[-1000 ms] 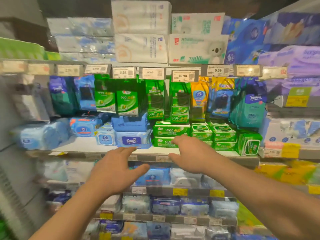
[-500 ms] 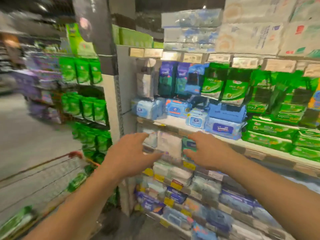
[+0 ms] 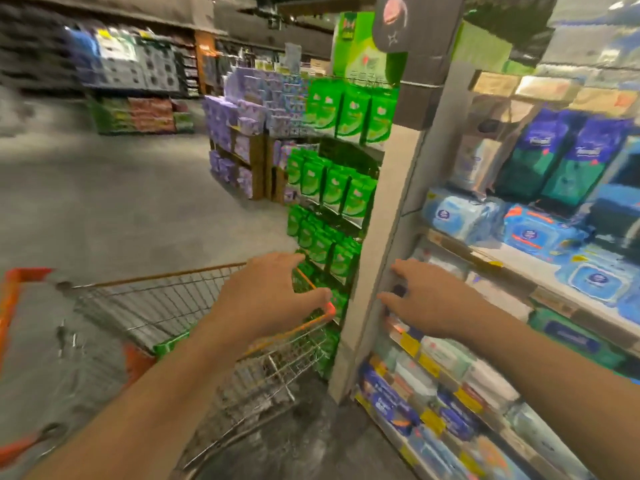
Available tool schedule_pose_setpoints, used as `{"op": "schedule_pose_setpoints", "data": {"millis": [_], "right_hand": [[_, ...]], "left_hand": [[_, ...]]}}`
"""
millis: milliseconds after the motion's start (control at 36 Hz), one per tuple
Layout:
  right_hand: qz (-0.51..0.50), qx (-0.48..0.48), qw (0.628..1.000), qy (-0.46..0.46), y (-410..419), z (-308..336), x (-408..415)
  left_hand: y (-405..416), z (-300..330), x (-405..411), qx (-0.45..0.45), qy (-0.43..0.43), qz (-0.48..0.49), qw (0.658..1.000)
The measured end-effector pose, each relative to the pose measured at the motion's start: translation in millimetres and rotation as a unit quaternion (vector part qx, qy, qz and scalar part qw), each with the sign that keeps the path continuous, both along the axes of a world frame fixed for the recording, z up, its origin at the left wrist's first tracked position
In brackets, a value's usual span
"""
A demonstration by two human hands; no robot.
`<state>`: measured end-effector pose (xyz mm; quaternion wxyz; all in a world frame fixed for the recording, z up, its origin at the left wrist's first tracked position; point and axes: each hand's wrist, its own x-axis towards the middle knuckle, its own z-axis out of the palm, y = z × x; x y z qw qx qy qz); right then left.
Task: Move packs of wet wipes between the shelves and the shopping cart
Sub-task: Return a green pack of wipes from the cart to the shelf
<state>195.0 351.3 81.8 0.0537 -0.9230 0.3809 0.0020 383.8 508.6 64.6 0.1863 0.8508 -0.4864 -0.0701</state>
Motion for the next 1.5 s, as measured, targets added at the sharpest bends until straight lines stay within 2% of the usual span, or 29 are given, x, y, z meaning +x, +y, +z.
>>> {"op": "schedule_pose_setpoints", "data": {"millis": [222,528,861,1222,1500], "right_hand": [[0.1,0.01,0.995,0.028,-42,-15,95],[0.197,0.058,0.978,0.023,-115,-48,204],[0.298,0.083,0.949,0.054,-124,-96,318],[0.308,0.092,0.937,0.133,-120,-148,452],[0.297,0.137,0.931,0.161,-122,-206,510]], "left_hand": [[-12,-13,62,0.069,0.007,0.095,0.993],[-42,-33,132,0.091,0.027,0.209,0.973],[-29,-80,207,0.115,0.074,0.288,0.948],[-10,-149,332,0.116,0.162,0.328,0.923],[-15,-216,401,0.122,0.252,0.325,0.903]]}}
